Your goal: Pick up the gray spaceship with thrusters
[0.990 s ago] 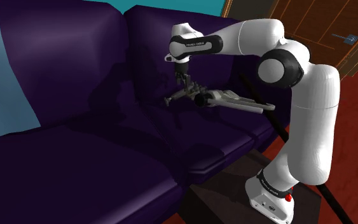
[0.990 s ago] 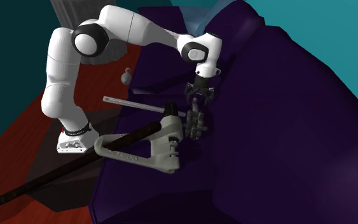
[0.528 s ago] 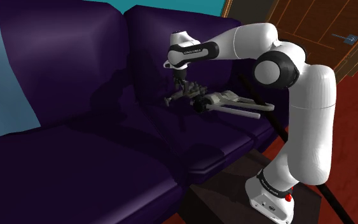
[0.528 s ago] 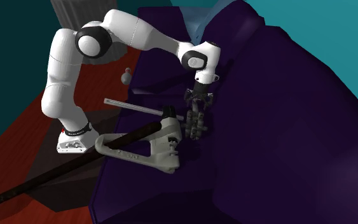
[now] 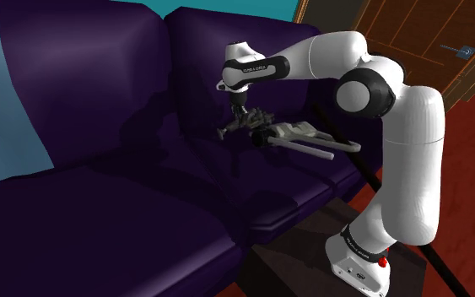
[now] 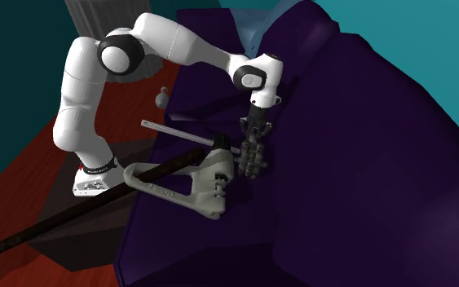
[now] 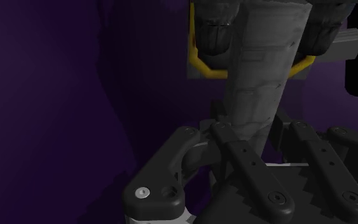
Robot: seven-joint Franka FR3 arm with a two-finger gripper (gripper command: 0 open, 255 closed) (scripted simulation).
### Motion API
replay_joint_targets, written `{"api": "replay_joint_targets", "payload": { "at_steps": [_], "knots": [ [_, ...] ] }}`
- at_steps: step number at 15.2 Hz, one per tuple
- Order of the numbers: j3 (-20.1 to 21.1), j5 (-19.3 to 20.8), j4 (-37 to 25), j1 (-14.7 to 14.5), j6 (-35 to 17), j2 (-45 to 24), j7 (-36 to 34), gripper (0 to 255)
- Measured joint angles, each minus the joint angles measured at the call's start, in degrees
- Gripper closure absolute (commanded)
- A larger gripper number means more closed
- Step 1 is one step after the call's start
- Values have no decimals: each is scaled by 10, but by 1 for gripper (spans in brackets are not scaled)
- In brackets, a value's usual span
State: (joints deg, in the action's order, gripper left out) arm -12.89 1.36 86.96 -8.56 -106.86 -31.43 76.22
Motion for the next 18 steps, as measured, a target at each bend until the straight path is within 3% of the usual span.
{"api": "replay_joint_targets", "payload": {
  "at_steps": [5,18],
  "knots": [
    [-1,1,0,0,6,6,1,255],
    [-4,5,-57,-1,91,33,7,255]
  ]
}}
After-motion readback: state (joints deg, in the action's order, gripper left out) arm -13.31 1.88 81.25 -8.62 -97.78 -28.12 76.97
